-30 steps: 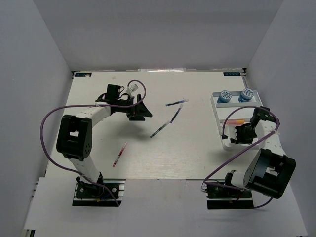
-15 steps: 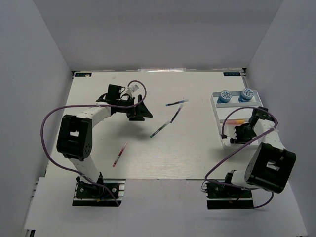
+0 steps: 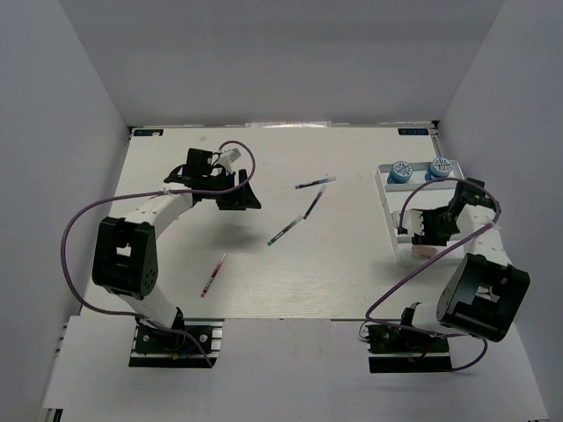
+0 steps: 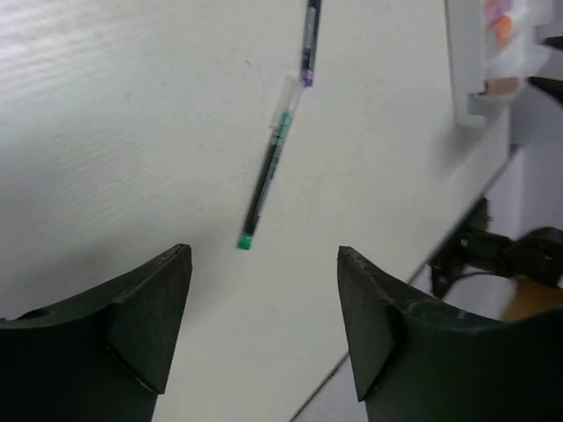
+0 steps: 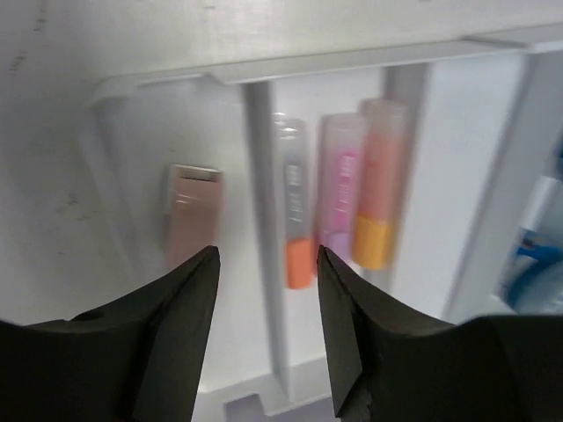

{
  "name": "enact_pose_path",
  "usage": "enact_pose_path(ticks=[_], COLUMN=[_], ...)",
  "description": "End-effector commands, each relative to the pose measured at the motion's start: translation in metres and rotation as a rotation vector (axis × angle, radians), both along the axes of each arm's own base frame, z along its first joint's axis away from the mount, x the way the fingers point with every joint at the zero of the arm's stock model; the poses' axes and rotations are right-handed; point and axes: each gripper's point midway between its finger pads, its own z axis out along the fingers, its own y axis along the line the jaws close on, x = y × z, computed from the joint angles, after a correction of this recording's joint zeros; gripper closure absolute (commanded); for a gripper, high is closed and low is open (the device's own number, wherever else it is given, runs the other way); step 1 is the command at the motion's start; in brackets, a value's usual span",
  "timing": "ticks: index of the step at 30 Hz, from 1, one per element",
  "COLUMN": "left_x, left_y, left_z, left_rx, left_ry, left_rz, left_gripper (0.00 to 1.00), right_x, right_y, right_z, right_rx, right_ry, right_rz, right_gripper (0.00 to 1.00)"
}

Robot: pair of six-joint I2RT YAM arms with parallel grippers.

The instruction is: Sort the stationery into containers

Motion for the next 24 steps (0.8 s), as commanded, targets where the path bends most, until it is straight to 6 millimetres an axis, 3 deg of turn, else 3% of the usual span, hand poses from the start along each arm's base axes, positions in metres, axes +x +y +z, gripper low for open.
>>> enact_pose_path(ticks=[1, 5, 10, 16, 17, 24], left_x=[0.010, 0.007, -0.007, -0.055, -0.062, -0.109], left_y=[0.031, 0.059, 0.099, 0.151, 0.154, 0.159], left_z=[0.018, 0.016, 0.009, -0.016, -0.021, -0.041], left_rx=[0.191, 0.354, 0.585, 0.854, 0.868, 0.875], left_ry=[-0.175, -0.238, -0.243, -0.122, -0.109, -0.020], left_rz=[0.067, 0.032, -0.003, -0.149, -0.193, -0.358], left_gripper=[0.25, 0.33, 0.39, 0.42, 0.42, 0.51], right_x=[0.035, 0.062, 0.059, 0.043, 0.040, 0.038], right_y=[0.017, 0.038, 0.067, 0.099, 0.100, 0.108], right_z=[0.052, 0.114, 0.152, 0.163, 0.155, 0.154], right_rx=[0.073, 0.240, 0.412, 0.496, 0.500, 0.506], right_ry=[-0.168, -0.278, -0.267, -0.288, -0.274, -0.263], right_rz=[0.093, -0.018, -0.145, -0.153, -0.159, -0.174], right_gripper=[0.46, 0.46, 0.46, 0.45, 0.45, 0.45])
